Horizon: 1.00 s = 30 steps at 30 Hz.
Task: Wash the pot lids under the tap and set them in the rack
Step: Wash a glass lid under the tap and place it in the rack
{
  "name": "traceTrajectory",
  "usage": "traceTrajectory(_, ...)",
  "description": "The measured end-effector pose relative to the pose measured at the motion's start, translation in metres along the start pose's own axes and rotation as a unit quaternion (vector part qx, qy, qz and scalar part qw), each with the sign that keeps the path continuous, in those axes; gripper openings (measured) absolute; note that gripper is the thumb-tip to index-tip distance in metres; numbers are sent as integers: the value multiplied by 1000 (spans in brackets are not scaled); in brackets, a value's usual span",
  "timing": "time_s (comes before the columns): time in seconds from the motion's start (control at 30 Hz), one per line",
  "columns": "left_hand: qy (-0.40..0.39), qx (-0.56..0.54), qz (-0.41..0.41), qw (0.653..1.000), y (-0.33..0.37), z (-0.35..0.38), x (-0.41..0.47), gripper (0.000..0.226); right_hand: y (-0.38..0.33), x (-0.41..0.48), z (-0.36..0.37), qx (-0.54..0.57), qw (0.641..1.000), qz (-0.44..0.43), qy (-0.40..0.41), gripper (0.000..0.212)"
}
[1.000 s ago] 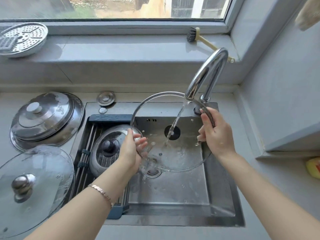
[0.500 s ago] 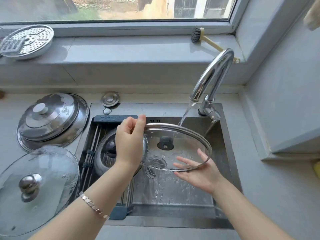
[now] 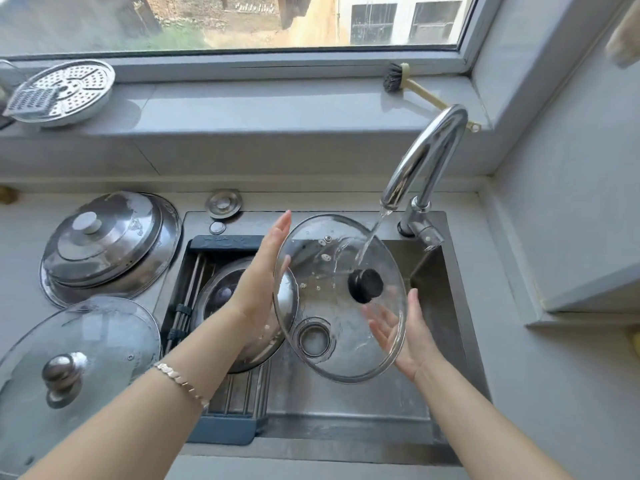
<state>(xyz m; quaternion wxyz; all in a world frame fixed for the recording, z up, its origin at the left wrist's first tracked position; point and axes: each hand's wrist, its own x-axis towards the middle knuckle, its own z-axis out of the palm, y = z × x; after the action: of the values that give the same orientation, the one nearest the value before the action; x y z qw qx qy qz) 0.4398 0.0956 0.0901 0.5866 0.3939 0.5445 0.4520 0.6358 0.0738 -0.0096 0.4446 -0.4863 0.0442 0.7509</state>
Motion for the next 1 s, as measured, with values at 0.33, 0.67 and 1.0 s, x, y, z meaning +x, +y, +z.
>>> traceTrajectory(0.33, 35, -236, -321, 917, -72, -4, 27, 63, -80, -46, 46, -295, 925, -238, -27, 37)
traceTrajectory(0.67, 26, -170, -448, 878, -78, 5, 5, 56, -99, -38, 62, -415, 886, -205, 32, 24)
traceTrajectory(1.0, 74, 63, -140, 985, -3, -18, 13, 31, -20, 11, 14, -285, 953, -26, 97, 28)
